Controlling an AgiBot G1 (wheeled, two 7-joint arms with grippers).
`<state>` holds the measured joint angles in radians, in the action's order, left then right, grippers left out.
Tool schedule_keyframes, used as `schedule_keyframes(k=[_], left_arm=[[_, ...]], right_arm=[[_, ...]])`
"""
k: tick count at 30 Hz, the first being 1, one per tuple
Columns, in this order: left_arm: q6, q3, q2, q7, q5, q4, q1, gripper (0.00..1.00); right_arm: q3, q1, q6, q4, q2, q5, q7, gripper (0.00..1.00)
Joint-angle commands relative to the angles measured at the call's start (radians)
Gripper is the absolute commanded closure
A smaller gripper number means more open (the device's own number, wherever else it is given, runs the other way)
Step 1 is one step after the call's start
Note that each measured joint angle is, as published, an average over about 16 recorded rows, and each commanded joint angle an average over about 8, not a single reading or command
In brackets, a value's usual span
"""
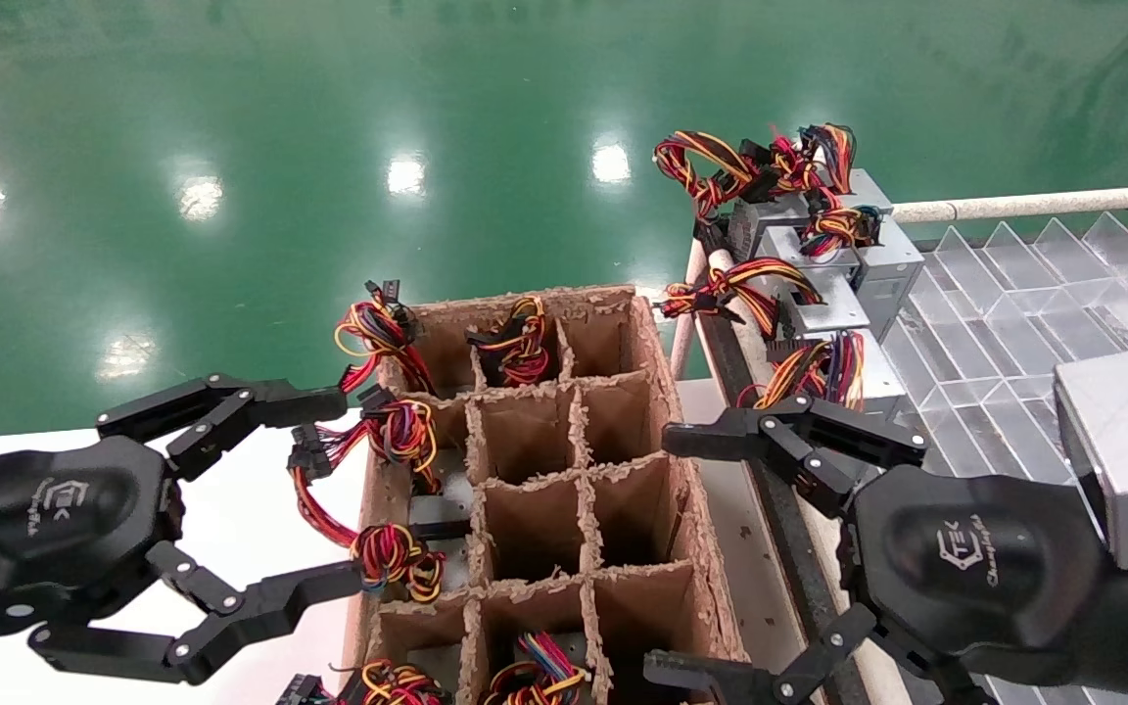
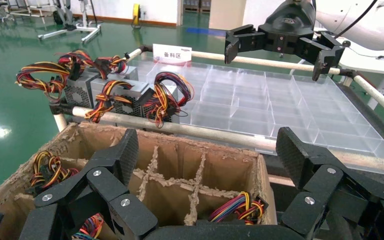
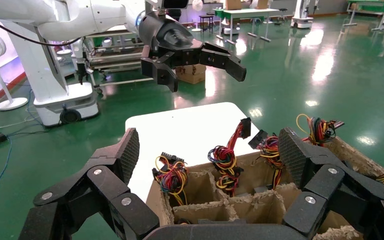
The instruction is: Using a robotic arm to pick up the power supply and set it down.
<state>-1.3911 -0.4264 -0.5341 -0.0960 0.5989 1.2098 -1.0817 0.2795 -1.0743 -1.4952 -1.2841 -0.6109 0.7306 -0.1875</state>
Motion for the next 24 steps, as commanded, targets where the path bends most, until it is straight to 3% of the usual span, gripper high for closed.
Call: schedule_keyframes(k=[1,24], left_arm=[[0.0,0.0,0.0,0.0,0.0,0.0,0.0,0.0],[0.0,0.0,0.0,0.0,0.0,0.0,0.0,0.0]], right_arm=[[0.0,0.0,0.0,0.0,0.0,0.0,0.0,0.0],[0.0,0.0,0.0,0.0,0.0,0.001,0.0,0.0]])
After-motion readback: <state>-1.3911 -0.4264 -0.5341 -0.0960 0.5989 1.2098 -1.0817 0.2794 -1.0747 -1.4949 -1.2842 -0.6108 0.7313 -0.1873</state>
